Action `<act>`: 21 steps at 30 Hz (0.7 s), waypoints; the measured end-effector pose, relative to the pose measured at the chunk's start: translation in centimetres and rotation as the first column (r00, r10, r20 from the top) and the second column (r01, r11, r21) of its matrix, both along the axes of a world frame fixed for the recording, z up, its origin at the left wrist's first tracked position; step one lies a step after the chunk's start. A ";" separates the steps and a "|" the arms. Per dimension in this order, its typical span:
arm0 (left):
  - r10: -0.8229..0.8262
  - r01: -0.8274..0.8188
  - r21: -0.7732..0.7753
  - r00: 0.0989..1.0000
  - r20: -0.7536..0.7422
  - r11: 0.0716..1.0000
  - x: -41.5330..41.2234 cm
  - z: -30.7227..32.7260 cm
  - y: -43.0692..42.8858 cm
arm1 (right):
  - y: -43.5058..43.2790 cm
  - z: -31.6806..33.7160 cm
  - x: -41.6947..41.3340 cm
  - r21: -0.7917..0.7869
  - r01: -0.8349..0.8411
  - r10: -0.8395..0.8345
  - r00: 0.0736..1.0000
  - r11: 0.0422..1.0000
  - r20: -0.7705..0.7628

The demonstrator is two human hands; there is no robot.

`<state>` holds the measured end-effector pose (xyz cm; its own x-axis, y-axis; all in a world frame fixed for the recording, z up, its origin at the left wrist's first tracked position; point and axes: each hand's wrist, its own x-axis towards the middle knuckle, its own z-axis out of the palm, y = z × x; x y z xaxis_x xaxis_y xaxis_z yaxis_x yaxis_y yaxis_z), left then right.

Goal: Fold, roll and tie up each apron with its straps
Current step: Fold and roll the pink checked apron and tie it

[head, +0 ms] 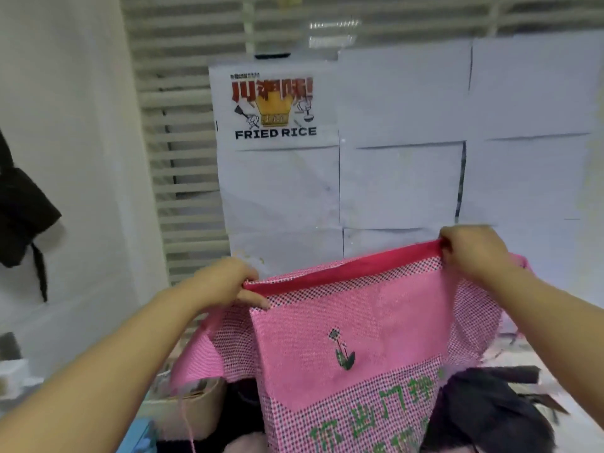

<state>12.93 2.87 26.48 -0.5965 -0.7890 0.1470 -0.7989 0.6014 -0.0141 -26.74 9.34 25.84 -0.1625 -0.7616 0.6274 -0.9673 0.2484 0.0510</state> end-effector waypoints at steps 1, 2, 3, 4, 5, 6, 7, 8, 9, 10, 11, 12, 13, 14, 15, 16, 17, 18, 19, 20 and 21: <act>0.008 -0.007 0.031 0.999 -0.041 1.000 -0.3 1.2 -0.2 | 0.1 1.4 -0.4 -0.033 0.028 -0.028 1.000 0.999 0.012; 0.016 -0.012 0.072 0.998 -0.064 0.997 -0.7 2.4 -0.4 | 0.5 2.9 -0.6 -0.035 0.065 -0.065 0.998 0.997 0.013; 0.035 -0.029 0.136 0.998 -0.049 0.990 -0.9 3.2 -0.4 | 0.6 3.6 -0.6 0.023 0.124 -0.124 0.992 0.992 0.004; 0.052 -0.050 0.190 0.999 -0.005 0.981 -1.2 4.0 -0.4 | 1.0 4.5 -0.5 0.112 0.196 -0.193 0.981 0.974 -0.035; 0.071 -0.084 0.230 0.996 0.062 0.970 -1.4 4.6 -0.4 | 1.3 5.1 0.0 0.181 0.262 -0.253 0.965 0.948 -0.072; 0.093 -0.124 0.245 0.987 0.134 0.962 -1.7 5.0 -0.2 | 1.7 5.2 0.4 0.199 0.318 -0.300 0.947 0.927 -0.117; 0.107 -0.152 0.224 0.974 0.199 0.963 -2.1 5.6 0.0 | 2.1 5.4 0.8 0.166 0.353 -0.331 0.932 0.921 -0.147; 0.120 -0.171 0.186 0.959 0.258 0.968 -2.4 6.1 0.0 | 2.3 5.5 1.0 0.131 0.375 -0.357 0.923 0.918 -0.146; 0.135 -0.184 0.137 0.943 0.304 0.973 -2.7 6.8 -0.1 | 2.4 5.7 1.1 0.111 0.391 -0.381 0.919 0.914 -0.103; 0.153 -0.190 0.081 0.929 0.336 0.978 -2.9 7.5 -0.2 | 2.4 6.0 1.0 0.103 0.391 -0.388 0.920 0.915 -0.044; 0.166 -0.182 0.016 0.929 0.332 0.983 -2.9 8.2 -0.4 | 2.3 6.3 1.0 0.087 0.354 -0.362 0.925 0.931 0.115; 0.175 -0.162 -0.072 0.943 0.282 0.984 -2.8 9.1 -0.7 | 2.2 6.9 0.7 0.051 0.302 -0.301 0.891 0.952 0.341; 0.175 -0.145 -0.166 0.967 0.184 0.976 -2.5 9.8 -0.9 | 1.9 7.4 0.3 -0.015 0.236 -0.182 0.785 0.972 0.592; 0.157 -0.142 -0.253 0.987 0.038 0.957 -2.2 10.5 -1.2 | 2.0 8.0 0.5 -0.099 0.152 -0.003 0.563 0.983 0.826; 0.123 -0.158 -0.309 0.984 -0.129 0.938 -1.8 10.7 -1.4 | 2.1 8.1 0.8 -0.215 0.075 0.190 0.254 0.974 0.948; 0.085 -0.178 -0.338 0.959 -0.271 0.924 -1.5 10.8 -1.7 | 2.3 8.2 1.1 -0.324 0.057 0.327 -0.039 0.944 0.944; 0.066 -0.197 -0.334 0.928 -0.365 0.922 -1.1 10.3 -1.9 | 2.3 7.9 1.0 -0.372 0.036 0.373 -0.111 0.928 0.921; 0.075 -0.217 -0.318 0.912 -0.404 0.923 -0.8 9.7 -1.9 | 2.2 7.4 1.1 -0.382 0.028 0.382 -0.029 0.924 0.924; 0.092 -0.233 -0.312 0.908 -0.408 0.921 -0.6 8.9 -2.0 | 1.8 6.7 1.1 -0.375 0.045 0.361 0.183 0.926 0.914; 0.102 -0.243 -0.319 0.911 -0.399 0.916 -0.3 8.0 -2.4 | 1.5 6.1 1.0 -0.366 0.095 0.290 0.443 0.926 0.848; 0.110 -0.250 -0.340 0.917 -0.383 0.907 0.0 7.2 -2.8 | 1.1 5.4 0.7 -0.395 0.136 0.224 0.638 0.909 0.737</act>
<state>12.97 0.07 33.71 -0.3043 -0.7209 0.6227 -0.8877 0.4518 0.0893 -26.02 10.46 31.28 -0.6831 -0.5075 0.5251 -0.6216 0.0266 -0.7829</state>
